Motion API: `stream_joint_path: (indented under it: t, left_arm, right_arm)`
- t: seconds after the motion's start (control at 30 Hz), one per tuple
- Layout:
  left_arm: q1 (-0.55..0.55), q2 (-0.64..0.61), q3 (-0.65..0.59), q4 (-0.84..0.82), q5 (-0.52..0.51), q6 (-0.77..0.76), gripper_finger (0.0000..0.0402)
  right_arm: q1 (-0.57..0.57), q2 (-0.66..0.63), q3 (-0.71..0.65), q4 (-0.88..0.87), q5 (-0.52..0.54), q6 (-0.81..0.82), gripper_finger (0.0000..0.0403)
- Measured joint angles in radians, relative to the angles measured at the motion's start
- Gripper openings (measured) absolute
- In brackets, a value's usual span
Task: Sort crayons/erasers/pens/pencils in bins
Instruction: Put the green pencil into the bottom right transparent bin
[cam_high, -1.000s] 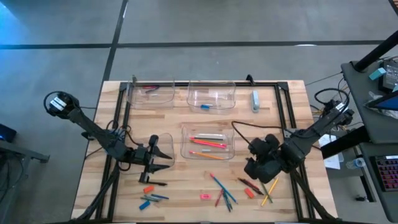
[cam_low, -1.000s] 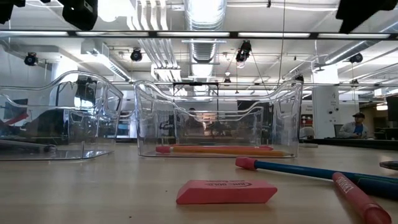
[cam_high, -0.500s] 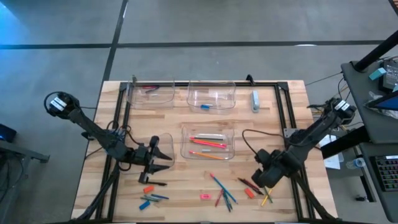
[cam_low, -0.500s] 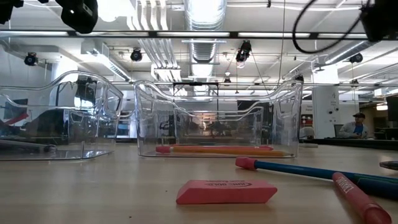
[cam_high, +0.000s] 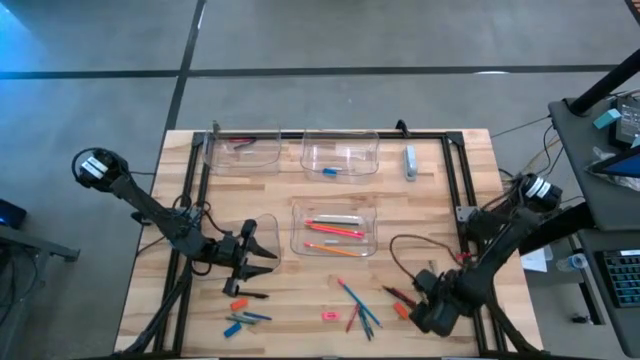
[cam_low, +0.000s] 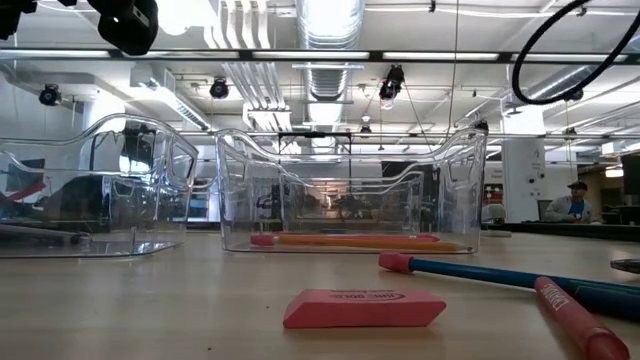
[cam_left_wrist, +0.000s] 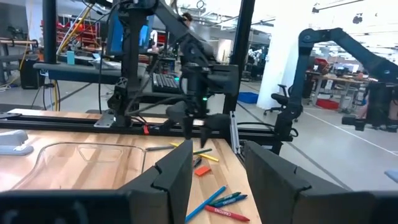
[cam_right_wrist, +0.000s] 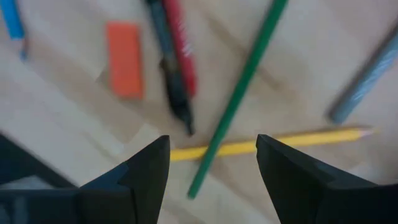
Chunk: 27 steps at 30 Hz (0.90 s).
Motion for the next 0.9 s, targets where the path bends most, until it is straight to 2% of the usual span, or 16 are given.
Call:
stream_joint_path:
  t: [0.23, 0.5, 0.7, 0.9]
  left_arm:
    - [0.000, 0.001, 0.000, -0.001, 0.000, -0.003, 0.0132]
    - [0.000, 0.030, 0.000, -0.005, 0.000, -0.078, 0.0132]
    - [0.000, 0.056, 0.003, -0.004, 0.000, -0.079, 0.0132]
    - [0.000, 0.070, 0.006, 0.000, 0.000, -0.079, 0.0132]
  right_arm:
    - [0.031, 0.094, 0.101, -0.009, 0.003, 0.019, 0.0228]
    - [0.031, 0.153, 0.100, -0.017, 0.003, 0.017, 0.0228]
    - [0.031, 0.102, 0.072, -0.077, 0.011, 0.022, 0.0228]
    - [0.031, 0.029, 0.011, -0.091, 0.105, 0.077, 0.0228]
